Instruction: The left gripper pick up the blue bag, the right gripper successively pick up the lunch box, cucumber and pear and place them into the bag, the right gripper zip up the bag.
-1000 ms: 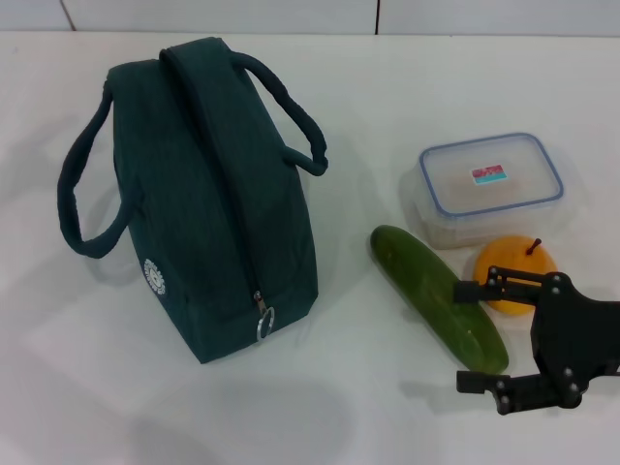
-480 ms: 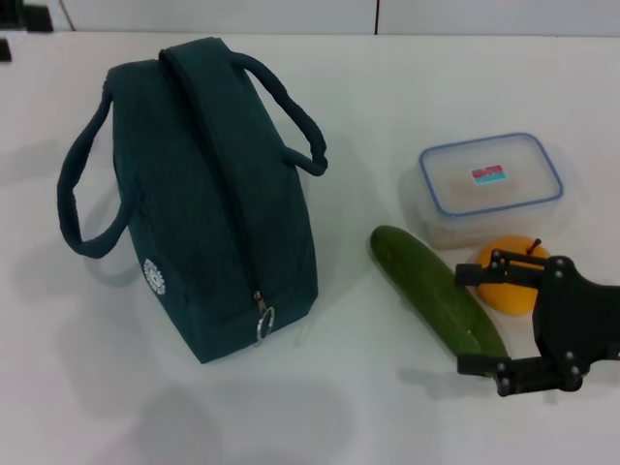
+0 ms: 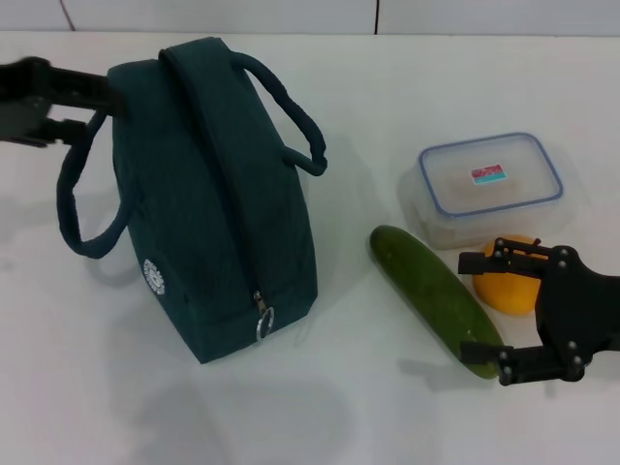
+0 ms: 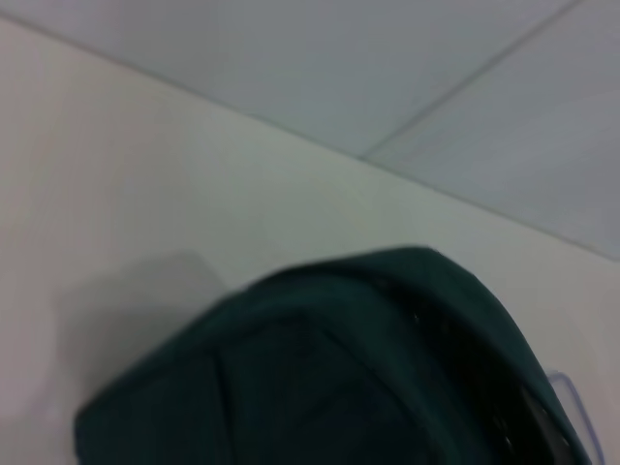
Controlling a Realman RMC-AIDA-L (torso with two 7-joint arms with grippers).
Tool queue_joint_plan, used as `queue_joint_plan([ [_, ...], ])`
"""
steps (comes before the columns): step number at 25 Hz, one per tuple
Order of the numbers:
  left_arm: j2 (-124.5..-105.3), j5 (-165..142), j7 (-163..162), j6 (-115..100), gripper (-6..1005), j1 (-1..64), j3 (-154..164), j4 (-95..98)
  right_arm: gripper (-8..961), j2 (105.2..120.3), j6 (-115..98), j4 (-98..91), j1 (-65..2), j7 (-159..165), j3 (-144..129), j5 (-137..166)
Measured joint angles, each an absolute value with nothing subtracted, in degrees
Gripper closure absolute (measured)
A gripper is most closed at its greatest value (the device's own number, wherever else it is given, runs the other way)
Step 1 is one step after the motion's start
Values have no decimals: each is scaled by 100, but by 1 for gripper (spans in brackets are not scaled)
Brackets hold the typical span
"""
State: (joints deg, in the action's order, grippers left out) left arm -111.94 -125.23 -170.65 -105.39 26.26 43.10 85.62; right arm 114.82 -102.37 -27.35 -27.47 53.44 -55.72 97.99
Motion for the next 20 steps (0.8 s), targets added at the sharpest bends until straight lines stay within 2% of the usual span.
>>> queue_joint_plan([
  [6,-11360,-12665,-17096,-10544,224,2684,4495,8576,99,11479,-10229,-2734,-2735,5347,-5572,9799],
  [12,-11368,-12997,-17182,-10547,263,2732,4816,8588,98,11487,-10185,-2733,-2724,5349,-5572,9799],
  [20,-11542,-13512,-16363,-10503,333,2843,4936,8543,98,11496,-10168,-2731,-2696,5352,-5572,9730],
])
